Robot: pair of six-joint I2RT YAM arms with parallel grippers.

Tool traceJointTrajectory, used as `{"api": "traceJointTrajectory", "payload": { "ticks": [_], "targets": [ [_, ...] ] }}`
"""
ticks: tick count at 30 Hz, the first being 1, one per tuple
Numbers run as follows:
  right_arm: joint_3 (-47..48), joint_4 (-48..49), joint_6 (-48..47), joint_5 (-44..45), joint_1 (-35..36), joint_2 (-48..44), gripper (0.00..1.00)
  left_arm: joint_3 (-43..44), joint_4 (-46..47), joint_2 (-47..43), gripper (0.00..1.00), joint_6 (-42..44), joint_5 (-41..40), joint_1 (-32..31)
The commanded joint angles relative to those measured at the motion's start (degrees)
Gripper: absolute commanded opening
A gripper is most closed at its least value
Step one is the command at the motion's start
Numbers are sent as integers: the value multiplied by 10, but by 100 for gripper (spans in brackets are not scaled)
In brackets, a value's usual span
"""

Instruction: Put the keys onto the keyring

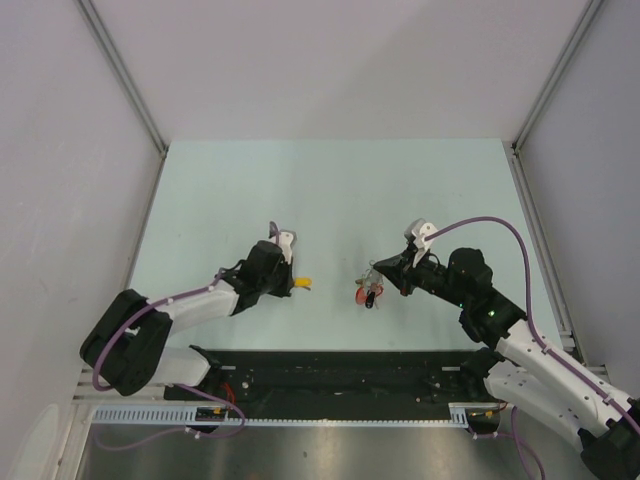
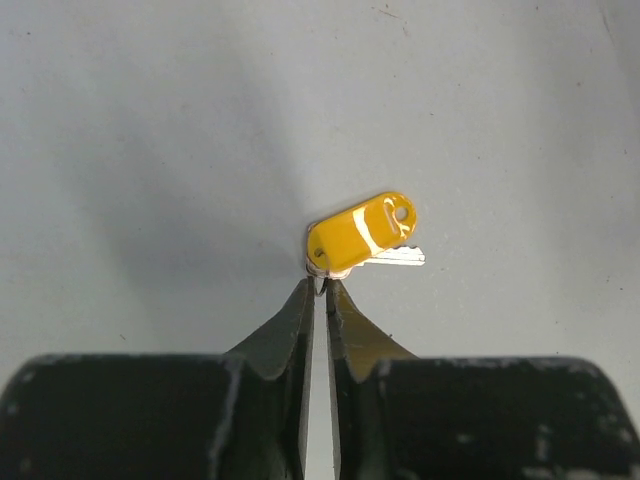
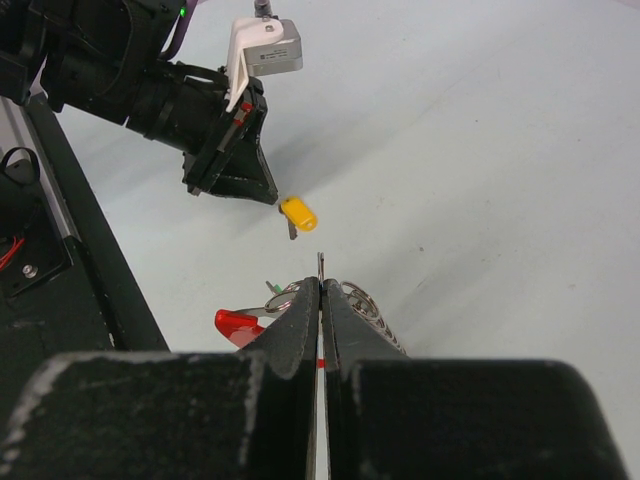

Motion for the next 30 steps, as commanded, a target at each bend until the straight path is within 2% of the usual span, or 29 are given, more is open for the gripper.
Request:
{"api": "traceJointTrajectory", "payload": {
  "ticks": [1, 7, 14, 18, 20, 25, 30],
  "targets": [
    [15, 29, -10, 2, 4, -3, 0, 4, 12, -10, 18, -18, -14, -2],
    [16, 30, -10, 0, 4, -3, 0, 15, -15, -61, 36, -25, -37, -4],
    [16, 31, -10, 1, 4, -1, 0, 48, -79, -63, 43, -5, -125, -59],
    [16, 31, -10, 1, 5, -3, 0, 62, -88, -24, 43, -2, -179, -95],
    [16, 30, -10, 2, 4, -3, 0, 66, -88, -12, 40, 0, -196, -99],
    [16, 29, -10, 4, 5, -6, 0, 88, -94, 35, 30, 21, -204, -108],
    [16, 28, -10, 6, 7, -8, 0, 118, -103, 66, 27, 30, -204, -119]
  ]
}}
